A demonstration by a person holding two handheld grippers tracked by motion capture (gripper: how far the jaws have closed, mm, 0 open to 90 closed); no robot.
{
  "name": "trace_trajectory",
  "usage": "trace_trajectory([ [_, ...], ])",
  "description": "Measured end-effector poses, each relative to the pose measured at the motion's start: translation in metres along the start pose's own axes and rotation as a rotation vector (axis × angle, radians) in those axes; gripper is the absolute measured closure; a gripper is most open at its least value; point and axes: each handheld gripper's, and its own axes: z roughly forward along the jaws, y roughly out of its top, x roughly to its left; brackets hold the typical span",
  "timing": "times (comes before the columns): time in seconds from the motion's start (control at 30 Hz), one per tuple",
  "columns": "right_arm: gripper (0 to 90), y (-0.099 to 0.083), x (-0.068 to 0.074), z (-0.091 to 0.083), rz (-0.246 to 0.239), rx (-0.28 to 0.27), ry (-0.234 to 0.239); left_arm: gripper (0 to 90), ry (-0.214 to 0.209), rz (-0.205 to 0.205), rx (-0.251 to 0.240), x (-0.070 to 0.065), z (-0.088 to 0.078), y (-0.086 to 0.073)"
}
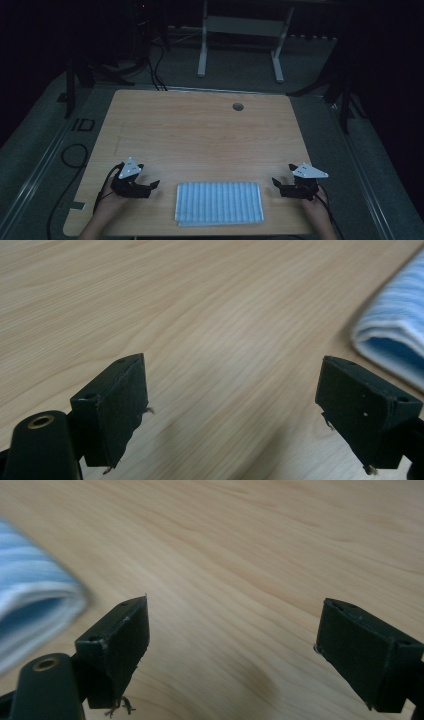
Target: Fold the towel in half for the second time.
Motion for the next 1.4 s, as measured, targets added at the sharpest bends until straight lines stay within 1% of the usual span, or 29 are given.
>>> trace_trajectory([
  [0.07,13.3,-0.002,-0.002,-0.003,0.020,-0.018,-0.032,14.1,0.019,-0.016,0.000,0.005,-0.004,-0.005],
  [0.1,13.2,-0.003,-0.004,-0.006,0.037,-0.019,-0.060,14.0,0.023,-0.034,0.005,0.007,-0.006,-0.007],
  [0.17,13.2,-0.005,-0.007,-0.009,0.059,-0.038,-0.091,14.0,0.031,-0.054,0.011,0.011,-0.009,-0.011],
  [0.2,13.2,-0.006,-0.008,-0.010,0.068,-0.041,-0.107,13.6,0.042,-0.062,0.022,0.013,-0.011,-0.013],
  [0.23,13.2,-0.007,-0.010,-0.012,0.079,-0.036,-0.127,11.1,0.055,-0.073,0.033,0.014,-0.012,-0.015],
  [0.3,13.3,-0.009,-0.012,-0.014,0.098,-0.038,-0.158,7.2,0.072,-0.079,0.047,0.015,-0.014,-0.018],
  [0.37,13.3,-0.012,-0.014,-0.016,0.125,-0.027,-0.176,6.8,0.078,-0.082,0.050,0.016,-0.016,-0.020],
  [0.4,13.3,-0.013,-0.014,-0.017,0.134,-0.029,-0.187,3.8,0.090,-0.086,0.046,0.016,-0.017,-0.021],
  [0.43,13.3,-0.015,-0.015,-0.018,0.145,-0.036,-0.191,2.6,0.099,-0.091,0.043,0.017,-0.018,-0.022],
  [0.47,13.3,-0.016,-0.015,-0.018,0.159,-0.035,-0.196,2.6,0.104,-0.094,0.034,0.018,-0.020,-0.023],
  [0.57,13.5,-0.021,-0.017,-0.022,0.190,-0.045,-0.212,2.6,0.121,-0.135,-0.005,0.022,-0.025,-0.026],
  [0.6,13.5,-0.021,-0.017,-0.022,0.190,-0.045,-0.212,2.6,0.121,-0.135,-0.005,0.022,-0.025,-0.026],
  [0.63,13.6,-0.026,-0.020,-0.024,0.230,-0.053,-0.230,2.6,0.125,-0.157,-0.026,0.025,-0.029,-0.028],
  [0.7,13.6,-0.028,-0.022,-0.024,0.239,-0.053,-0.236,2.6,0.130,-0.179,-0.045,0.027,-0.032,-0.031],
  [0.73,13.6,-0.028,-0.022,-0.024,0.239,-0.053,-0.236,2.6,0.130,-0.179,-0.045,0.027,-0.032,-0.031],
  [0.83,13.6,-0.032,-0.024,-0.025,0.260,-0.067,-0.248,2.6,0.142,-0.220,-0.083,0.031,-0.039,-0.036],
  [0.9,13.6,-0.033,-0.025,-0.026,0.261,-0.087,-0.260,2.7,0.146,-0.243,-0.111,0.034,-0.044,-0.039],
  [0.97,13.6,-0.033,-0.025,-0.027,0.270,-0.098,-0.249,2.7,0.157,-0.273,-0.140,0.036,-0.048,-0.042],
  [1.03,13.6,-0.034,-0.026,-0.028,0.279,-0.108,-0.247,2.7,0.161,-0.301,-0.181,0.038,-0.052,-0.045],
  [1.1,13.5,-0.035,-0.027,-0.029,0.288,-0.113,-0.249,2.8,0.172,-0.319,-0.204,0.039,-0.056,-0.049],
  [1.13,13.4,-0.035,-0.027,-0.029,0.289,-0.114,-0.251,2.8,0.183,-0.320,-0.218,0.038,-0.057,-0.050],
  [1.2,13.2,-0.035,-0.027,-0.029,0.292,-0.113,-0.255,2.7,0.192,-0.328,-0.220,0.038,-0.058,-0.052],
  [1.23,13.2,-0.034,-0.027,-0.029,0.295,-0.110,-0.258,2.7,0.203,-0.326,-0.232,0.037,-0.059,-0.053],
  [1.33,13.1,-0.034,-0.028,-0.028,0.299,-0.102,-0.258,2.8,0.206,-0.328,-0.228,0.037,-0.059,-0.053],
  [1.4,13.0,-0.034,-0.029,-0.027,0.318,-0.093,-0.255,2.8,0.212,-0.333,-0.224,0.038,-0.058,-0.054],
])
